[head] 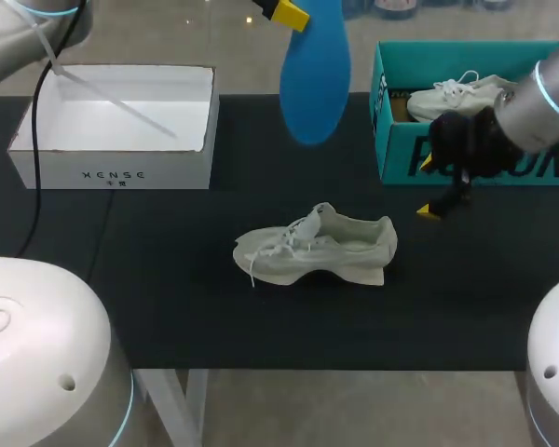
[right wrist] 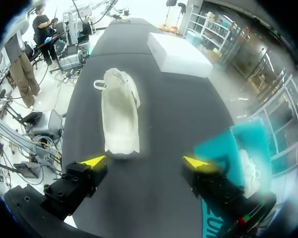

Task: Take the shoe out of the shoebox, open the shoe tongue, remove and reinsert the insole, then place the shoe into the shoebox

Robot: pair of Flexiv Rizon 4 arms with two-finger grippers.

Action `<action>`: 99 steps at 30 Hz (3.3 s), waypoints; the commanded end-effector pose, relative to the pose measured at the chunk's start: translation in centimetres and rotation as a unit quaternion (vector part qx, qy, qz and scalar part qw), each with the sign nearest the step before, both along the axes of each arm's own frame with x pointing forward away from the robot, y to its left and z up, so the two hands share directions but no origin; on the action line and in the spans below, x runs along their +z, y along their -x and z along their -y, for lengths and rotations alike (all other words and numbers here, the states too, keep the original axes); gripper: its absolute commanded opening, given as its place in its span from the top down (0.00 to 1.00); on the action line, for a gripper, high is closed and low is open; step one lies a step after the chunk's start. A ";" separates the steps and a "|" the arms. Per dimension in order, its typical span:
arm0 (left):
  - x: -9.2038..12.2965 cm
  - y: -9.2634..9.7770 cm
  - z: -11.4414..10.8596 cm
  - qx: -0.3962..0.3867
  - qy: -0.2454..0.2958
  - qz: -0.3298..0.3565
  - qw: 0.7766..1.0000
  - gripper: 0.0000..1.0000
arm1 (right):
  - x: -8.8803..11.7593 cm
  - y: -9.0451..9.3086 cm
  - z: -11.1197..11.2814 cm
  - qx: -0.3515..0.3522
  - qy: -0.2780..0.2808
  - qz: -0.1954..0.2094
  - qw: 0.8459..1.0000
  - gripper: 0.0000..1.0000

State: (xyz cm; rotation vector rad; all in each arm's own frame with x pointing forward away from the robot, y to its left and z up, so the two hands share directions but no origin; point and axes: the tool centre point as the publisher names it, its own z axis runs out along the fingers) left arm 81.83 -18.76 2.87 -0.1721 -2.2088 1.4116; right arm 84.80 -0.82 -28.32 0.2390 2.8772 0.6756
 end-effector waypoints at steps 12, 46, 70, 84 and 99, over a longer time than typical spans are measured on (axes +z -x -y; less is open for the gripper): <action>0.0 0.0 -0.1 0.000 -0.002 0.001 1.000 1.00 | 0.5 0.1 0.2 -0.017 0.146 -0.042 0.988 0.00; 2.0 1.0 -1.3 0.030 -0.020 -0.009 0.999 1.00 | 0.5 0.0 0.3 -0.019 0.151 -0.046 0.987 0.00; 2.2 0.9 -1.5 0.042 -0.001 -0.019 0.999 1.00 | 0.6 -1.3 -2.5 -0.011 0.135 -0.041 0.990 0.00; 2.2 0.9 -1.5 0.042 -0.001 -0.019 0.999 1.00 | -2.8 -2.0 -7.4 0.009 0.104 -0.065 0.992 0.00; 2.2 0.9 -1.5 0.042 -0.001 -0.019 0.999 1.00 | -7.5 -2.2 -8.5 0.005 0.103 -0.087 0.991 0.00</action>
